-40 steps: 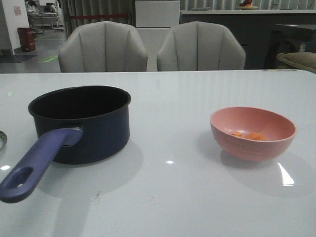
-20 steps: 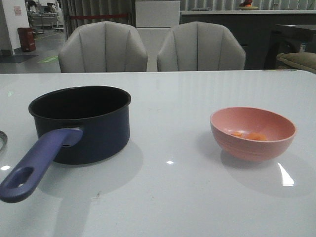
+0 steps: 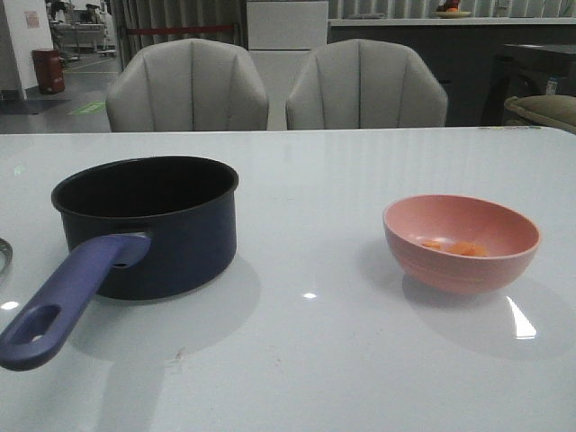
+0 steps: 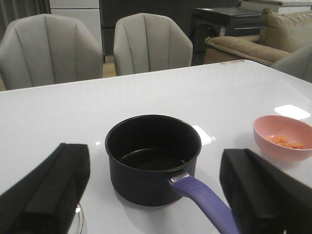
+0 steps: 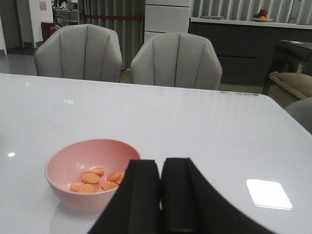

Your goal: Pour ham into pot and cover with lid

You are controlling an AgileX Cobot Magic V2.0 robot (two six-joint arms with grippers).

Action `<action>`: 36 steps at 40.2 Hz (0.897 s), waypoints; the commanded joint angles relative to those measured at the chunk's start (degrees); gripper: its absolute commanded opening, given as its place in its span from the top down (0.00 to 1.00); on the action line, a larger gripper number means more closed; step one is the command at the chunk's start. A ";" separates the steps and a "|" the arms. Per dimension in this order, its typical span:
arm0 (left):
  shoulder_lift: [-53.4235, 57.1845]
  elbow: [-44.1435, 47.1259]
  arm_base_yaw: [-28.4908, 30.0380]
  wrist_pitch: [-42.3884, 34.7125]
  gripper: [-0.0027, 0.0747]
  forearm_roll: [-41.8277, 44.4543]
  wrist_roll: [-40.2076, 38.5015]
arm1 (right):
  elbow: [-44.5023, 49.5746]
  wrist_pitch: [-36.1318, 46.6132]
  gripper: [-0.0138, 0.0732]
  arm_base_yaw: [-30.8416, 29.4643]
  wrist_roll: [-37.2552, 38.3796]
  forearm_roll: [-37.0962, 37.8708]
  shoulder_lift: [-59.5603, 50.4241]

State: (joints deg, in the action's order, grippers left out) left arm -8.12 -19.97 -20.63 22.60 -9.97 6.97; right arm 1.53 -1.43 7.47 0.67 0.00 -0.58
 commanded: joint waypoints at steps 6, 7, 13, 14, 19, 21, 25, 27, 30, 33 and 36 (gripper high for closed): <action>-0.56 -1.54 -0.64 -4.69 0.21 -0.75 -0.02 | -2.83 3.58 0.67 -0.24 4.60 -3.49 -0.75; -0.56 -1.54 -0.64 -4.69 0.21 -0.75 -0.02 | -4.07 2.38 0.67 -0.24 4.60 -3.56 -0.47; -0.56 -1.54 -0.64 -4.69 0.21 -0.75 -0.02 | -11.95 -4.68 0.67 -0.06 3.95 -3.47 4.99; -0.56 -1.54 -0.64 -4.69 0.21 -0.75 -0.02 | -13.46 -5.57 0.67 -0.06 3.38 -3.34 6.07; -0.56 -1.54 -0.64 -4.69 0.21 -0.75 -0.02 | -17.69 -9.54 0.67 -0.06 2.79 -3.33 11.91; -0.56 -1.54 -0.64 -4.69 0.21 -0.75 -0.02 | -17.70 -9.35 0.67 -0.06 2.79 -3.33 13.50; -0.56 -1.54 -0.64 -4.69 0.21 -0.75 -0.02 | -17.70 -9.09 0.67 -0.06 2.79 -3.33 15.80; -0.56 -1.54 -0.64 -4.69 0.21 -0.75 -0.02 | -17.70 -8.23 0.67 -0.06 2.87 -3.49 16.57; -0.56 -1.54 -0.64 -4.69 0.21 -0.75 -0.02 | -17.70 -6.19 0.67 -0.06 2.87 -3.65 17.71; -0.56 -1.54 -0.64 -4.69 0.21 -0.75 -0.02 | -18.42 -5.45 0.64 -0.06 2.87 -3.65 19.46; -0.56 -1.54 -0.64 -4.69 0.21 -0.75 -0.02 | -19.74 -6.20 0.54 -0.06 2.87 -3.65 22.64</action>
State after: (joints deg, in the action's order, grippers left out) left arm -8.12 -19.97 -20.89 22.60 -9.97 6.97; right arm -14.94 -12.68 7.47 4.37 -3.72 18.71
